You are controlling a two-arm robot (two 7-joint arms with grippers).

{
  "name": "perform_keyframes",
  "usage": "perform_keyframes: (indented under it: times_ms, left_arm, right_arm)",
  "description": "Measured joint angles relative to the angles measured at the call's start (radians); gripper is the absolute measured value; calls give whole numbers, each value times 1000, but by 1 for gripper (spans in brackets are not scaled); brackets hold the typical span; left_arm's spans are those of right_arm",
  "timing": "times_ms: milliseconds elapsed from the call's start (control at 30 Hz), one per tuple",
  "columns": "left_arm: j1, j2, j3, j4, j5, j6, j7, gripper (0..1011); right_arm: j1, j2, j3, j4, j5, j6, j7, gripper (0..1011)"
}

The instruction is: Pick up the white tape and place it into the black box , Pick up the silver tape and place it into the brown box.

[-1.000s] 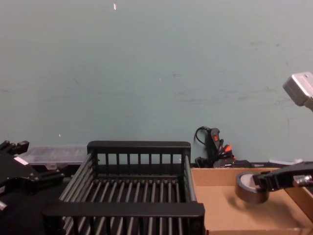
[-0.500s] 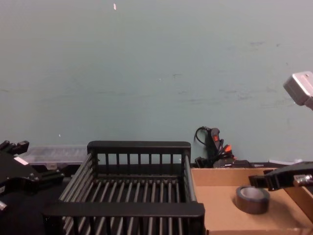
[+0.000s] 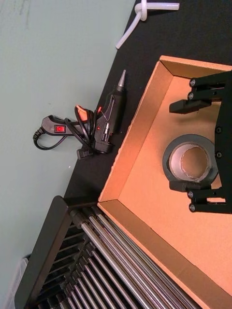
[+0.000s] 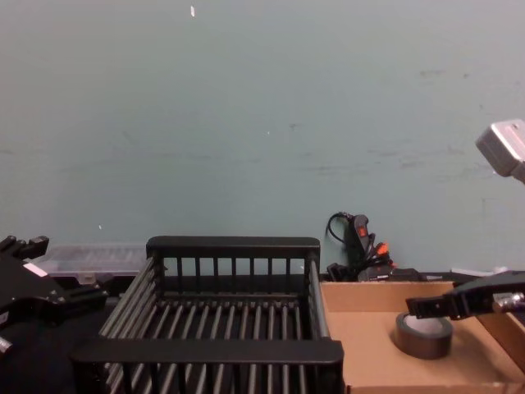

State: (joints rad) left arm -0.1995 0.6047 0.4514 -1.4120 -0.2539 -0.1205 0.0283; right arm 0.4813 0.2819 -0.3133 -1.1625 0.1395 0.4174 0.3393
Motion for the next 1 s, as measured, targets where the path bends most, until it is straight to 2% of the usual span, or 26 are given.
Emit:
perform_keyframes:
  times_ms: [100, 233, 833, 1000]
  left_arm:
    - [0, 0, 0, 0, 0, 0, 0, 1001]
    - [0, 0, 0, 0, 0, 0, 0, 1001]
    - [0, 0, 0, 0, 0, 0, 0, 1001]
    - [0, 0, 0, 0, 0, 0, 0, 1001]
  right_arm:
    - [0, 0, 0, 0, 0, 0, 0, 944]
    - [0, 0, 0, 0, 1, 0, 0, 1002]
    - [0, 0, 0, 0, 1, 0, 0, 1003]
    - [-1, 10, 3, -23, 6, 12, 16, 1003]
